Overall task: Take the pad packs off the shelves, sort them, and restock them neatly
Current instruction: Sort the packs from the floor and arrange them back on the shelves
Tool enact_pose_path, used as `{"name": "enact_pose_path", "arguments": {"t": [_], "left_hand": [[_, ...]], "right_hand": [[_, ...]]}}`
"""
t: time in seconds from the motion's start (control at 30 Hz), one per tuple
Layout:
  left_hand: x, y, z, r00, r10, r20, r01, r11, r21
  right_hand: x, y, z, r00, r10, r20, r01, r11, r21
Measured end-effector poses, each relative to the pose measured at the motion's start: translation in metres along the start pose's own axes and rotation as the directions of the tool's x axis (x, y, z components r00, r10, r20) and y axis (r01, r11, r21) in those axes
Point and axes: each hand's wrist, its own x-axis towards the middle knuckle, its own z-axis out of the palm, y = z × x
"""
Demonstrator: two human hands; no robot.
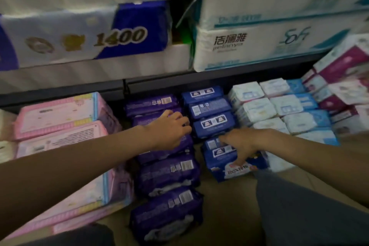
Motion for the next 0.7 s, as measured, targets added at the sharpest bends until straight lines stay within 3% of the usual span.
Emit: {"name": "enact_pose_path", "arguments": {"t": [0.2,0.33,0.47,0.53,0.6,0.7], "left_hand": [[-0.002,-0.003,0.005,0.999,-0.026,0.042,0.023,0.998,0.065],[-0.015,-0.008,0.010,0.995,-0.035,0.096,0.027,0.996,0.080],[-0.030,-0.020,0.009,0.989,-0.069,0.134,0.053,0.991,0.122],[-0.039,-0.037,0.004,0.998,-0.057,-0.041,0.062,0.988,0.142],[-0.048,-0.056,-0.016,0.966,-0.064,-0.252,0.099,0.987,0.129],[-0.076,-0.098,-0.059,0.813,-0.228,-0.536,0.262,0.965,-0.014]], "right_hand": [[0.015,-0.016,0.031,0.968,-0.079,-0.236,-0.009,0.937,-0.349],[0.017,-0.009,0.037,0.971,-0.015,-0.238,-0.072,0.934,-0.351],[0.015,-0.003,0.013,0.983,0.006,-0.182,-0.050,0.971,-0.234],[0.008,-0.006,-0.015,0.955,-0.015,-0.295,-0.015,0.995,-0.100],[-0.007,-0.013,-0.052,0.881,-0.037,-0.472,0.047,0.999,0.009],[-0.036,-0.049,-0.129,0.675,-0.071,-0.734,0.176,0.982,0.066]]}}
